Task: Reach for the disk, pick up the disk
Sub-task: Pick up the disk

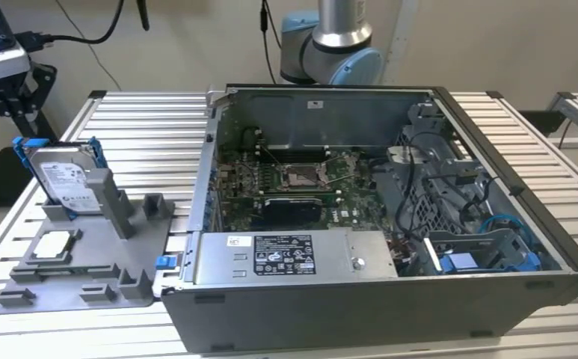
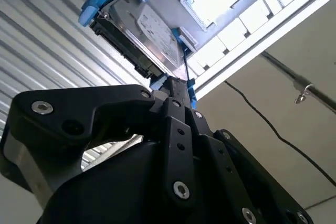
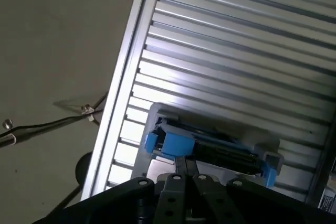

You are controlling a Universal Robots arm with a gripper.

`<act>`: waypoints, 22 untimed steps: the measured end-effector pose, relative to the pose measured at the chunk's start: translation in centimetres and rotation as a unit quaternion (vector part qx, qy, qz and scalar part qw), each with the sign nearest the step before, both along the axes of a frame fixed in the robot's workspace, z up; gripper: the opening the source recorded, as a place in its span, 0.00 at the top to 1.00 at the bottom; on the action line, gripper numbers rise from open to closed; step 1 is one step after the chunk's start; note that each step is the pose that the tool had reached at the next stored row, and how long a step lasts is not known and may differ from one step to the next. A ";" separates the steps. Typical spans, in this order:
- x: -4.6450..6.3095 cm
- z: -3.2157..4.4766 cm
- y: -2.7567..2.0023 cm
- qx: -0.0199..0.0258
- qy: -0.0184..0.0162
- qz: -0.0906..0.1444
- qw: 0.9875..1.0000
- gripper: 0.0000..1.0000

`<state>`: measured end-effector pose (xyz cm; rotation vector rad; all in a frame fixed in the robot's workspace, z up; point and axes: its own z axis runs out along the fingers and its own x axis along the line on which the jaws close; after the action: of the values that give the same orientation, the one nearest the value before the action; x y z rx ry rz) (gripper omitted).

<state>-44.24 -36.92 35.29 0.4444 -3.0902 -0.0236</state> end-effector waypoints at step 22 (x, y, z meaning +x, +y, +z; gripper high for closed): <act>0.0 0.00 0.00 -0.004 0.000 0.199 0.980 1.00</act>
<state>-44.24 -36.92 35.29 1.0482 -2.9366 -0.0059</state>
